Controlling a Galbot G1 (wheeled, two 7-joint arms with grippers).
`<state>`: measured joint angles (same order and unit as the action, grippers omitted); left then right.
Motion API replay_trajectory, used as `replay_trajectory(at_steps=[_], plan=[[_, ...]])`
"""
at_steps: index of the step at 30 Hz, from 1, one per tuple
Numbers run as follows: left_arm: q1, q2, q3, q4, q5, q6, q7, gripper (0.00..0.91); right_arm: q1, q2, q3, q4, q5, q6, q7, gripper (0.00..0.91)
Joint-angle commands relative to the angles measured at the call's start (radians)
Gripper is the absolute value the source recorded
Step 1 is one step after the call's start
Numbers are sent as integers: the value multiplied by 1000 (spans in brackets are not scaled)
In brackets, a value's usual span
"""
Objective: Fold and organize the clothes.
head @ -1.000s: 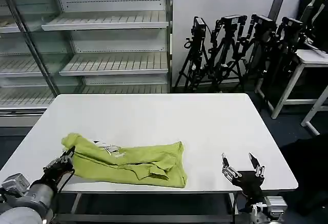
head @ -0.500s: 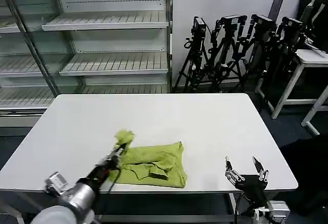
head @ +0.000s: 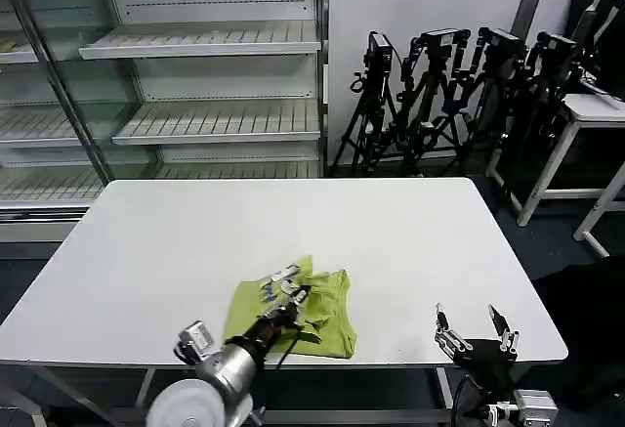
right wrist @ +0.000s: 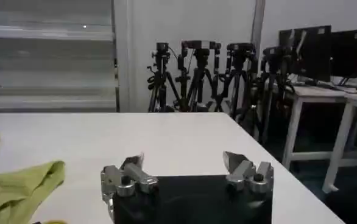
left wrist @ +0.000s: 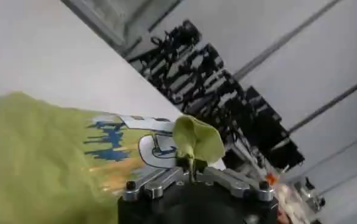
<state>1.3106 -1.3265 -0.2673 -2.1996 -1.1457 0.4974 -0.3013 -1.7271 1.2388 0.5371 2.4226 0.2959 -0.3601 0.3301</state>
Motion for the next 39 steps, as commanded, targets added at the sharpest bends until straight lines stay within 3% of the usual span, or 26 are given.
replay_trajectory(at_steps=[1, 11, 20, 26, 31, 39], plan=[[-41, -18, 121, 89, 200, -9, 42, 907, -5, 3, 1, 5, -3, -1, 1, 907], [35, 5, 25, -58, 175, -33, 67, 907, 3, 2, -18, 4, -9, -1, 0, 907], [172, 90, -240, -202, 123, -29, 55, 907, 33, -1, -44, -11, -7, 2, -4, 907], [210, 174, -385, -159, 176, 4, 30, 907, 51, -2, -66, -18, -7, 1, -6, 907], [202, 189, -354, -99, 187, 38, 25, 907, 59, -4, -71, -21, -6, 0, -6, 907], [142, 120, -215, -10, 254, 48, 36, 907, 46, -10, -50, -8, -2, -1, -6, 907]])
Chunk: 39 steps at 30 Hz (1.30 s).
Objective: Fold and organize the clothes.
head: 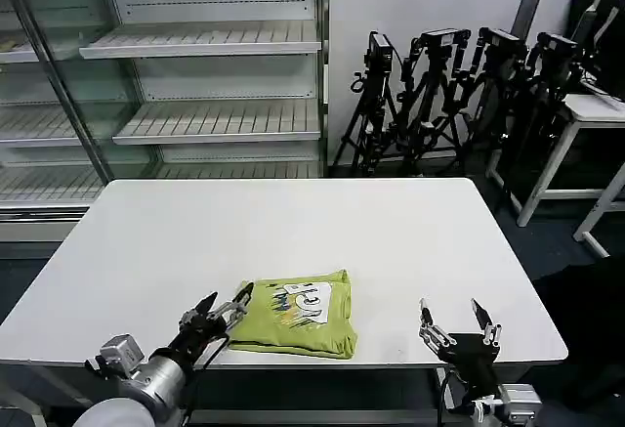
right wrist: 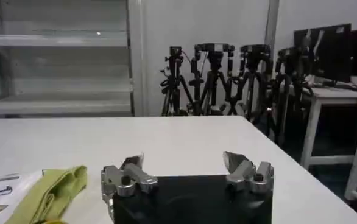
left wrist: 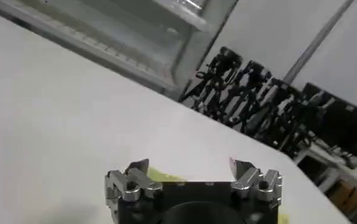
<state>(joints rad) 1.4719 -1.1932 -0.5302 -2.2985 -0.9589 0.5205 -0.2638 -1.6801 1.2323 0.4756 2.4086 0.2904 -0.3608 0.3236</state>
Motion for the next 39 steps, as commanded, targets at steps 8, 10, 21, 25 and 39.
replay_trajectory(at_steps=[8, 10, 21, 25, 39], plan=[[-56, -45, 155, 178, 167, 12, 23, 907, -13, -5, 34, 17, 8, -3, 2, 907], [-59, -50, 173, 184, 185, 9, 28, 907, -14, -4, 38, 17, 9, -3, 2, 907], [-97, -38, 175, 201, 195, -6, 24, 907, -34, 6, 54, 34, 7, -5, 3, 907], [-95, -39, 174, 198, 143, -7, 23, 897, -39, 10, 54, 38, 5, -5, 4, 907], [-132, -53, 141, 231, -93, -9, 1, 30, -67, 17, 64, 63, 4, -7, 5, 907]])
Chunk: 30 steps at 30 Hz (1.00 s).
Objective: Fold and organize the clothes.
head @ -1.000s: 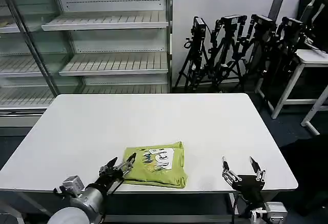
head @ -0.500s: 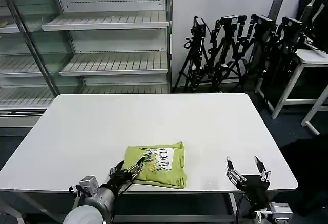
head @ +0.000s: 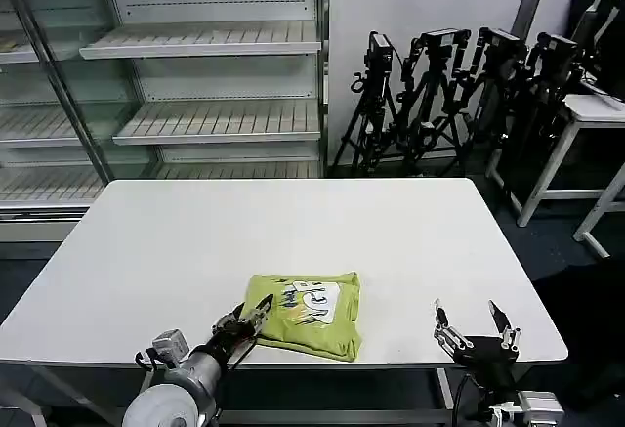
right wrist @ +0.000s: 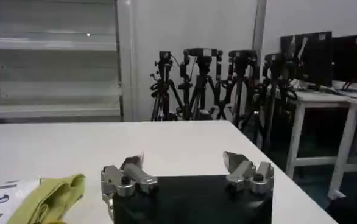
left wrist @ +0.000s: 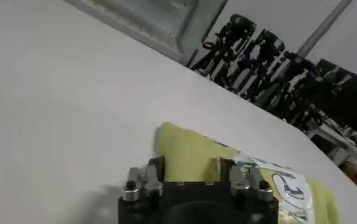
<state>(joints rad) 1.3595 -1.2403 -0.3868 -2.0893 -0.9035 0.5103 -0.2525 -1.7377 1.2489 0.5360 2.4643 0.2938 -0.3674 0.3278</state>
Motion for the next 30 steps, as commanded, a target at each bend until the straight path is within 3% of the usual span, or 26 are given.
replay_trajectory(at_steps=[1, 14, 20, 26, 30], plan=[[-21, -8, -2, 26, -155, 1, -13, 30, -11, -1, 3, 10, 0, 0, 1, 907], [-33, -22, -16, 24, -247, 2, -41, 40, -12, -10, 7, 20, 4, -3, 4, 907], [-1, -21, -88, -45, -291, 6, -55, 40, -3, -14, 7, 18, 10, -4, 5, 907], [46, 57, -299, -87, -155, -30, -39, 40, 29, -20, 0, 5, 28, -5, 6, 907], [67, 189, -524, -112, -22, -32, 47, 30, 58, -22, -28, -17, 31, -5, 6, 907]])
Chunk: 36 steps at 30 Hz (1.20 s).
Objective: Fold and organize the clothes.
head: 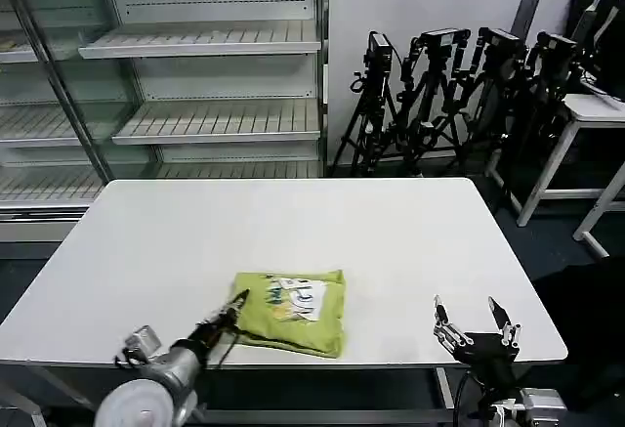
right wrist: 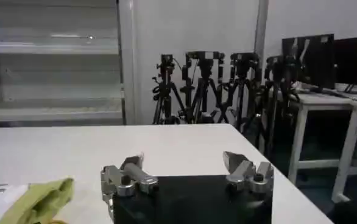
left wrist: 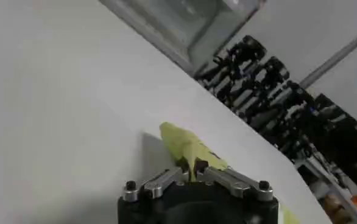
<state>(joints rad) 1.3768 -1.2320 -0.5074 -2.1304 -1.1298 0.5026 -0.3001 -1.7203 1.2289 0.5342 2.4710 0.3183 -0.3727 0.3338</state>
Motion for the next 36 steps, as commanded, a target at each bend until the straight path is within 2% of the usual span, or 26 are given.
replay_trajectory(at_steps=[1, 3, 4, 6, 8, 12, 16, 20, 24, 29, 36], plan=[[58, 219, -464, -71, 249, -26, 130, 40, 48, -2, -37, -29, 6, 0, 0, 907], [71, 313, -563, -66, 355, -31, 213, 30, 63, 0, -51, -39, 6, 1, 0, 907], [78, 338, -582, -65, 375, -35, 219, 40, 68, 0, -57, -42, 6, 1, 0, 907], [110, 402, -709, -71, 437, -47, 301, 30, 81, 3, -70, -49, 6, 2, -1, 907], [129, 445, -754, -82, 476, -48, 316, 40, 91, 7, -79, -54, 8, 3, -2, 907], [142, 485, -712, -133, 605, -61, 322, 40, 102, 12, -90, -61, 8, 4, -3, 907], [177, 409, -460, -175, 897, -134, 313, 40, 103, 18, -91, -64, 9, 7, -4, 907], [188, 313, -135, -83, 1231, -253, 293, 40, 93, 20, -83, -60, 8, 11, -5, 907], [155, 242, 49, 11, 1430, -321, 279, 40, 80, 20, -67, -52, 6, 13, -4, 907], [94, 179, 173, -2, 1462, -320, 279, 40, 62, 20, -47, -34, 3, 11, -1, 907], [75, 185, 255, -72, 1367, -280, 280, 40, 44, 30, -32, -22, -6, 10, 0, 907]])
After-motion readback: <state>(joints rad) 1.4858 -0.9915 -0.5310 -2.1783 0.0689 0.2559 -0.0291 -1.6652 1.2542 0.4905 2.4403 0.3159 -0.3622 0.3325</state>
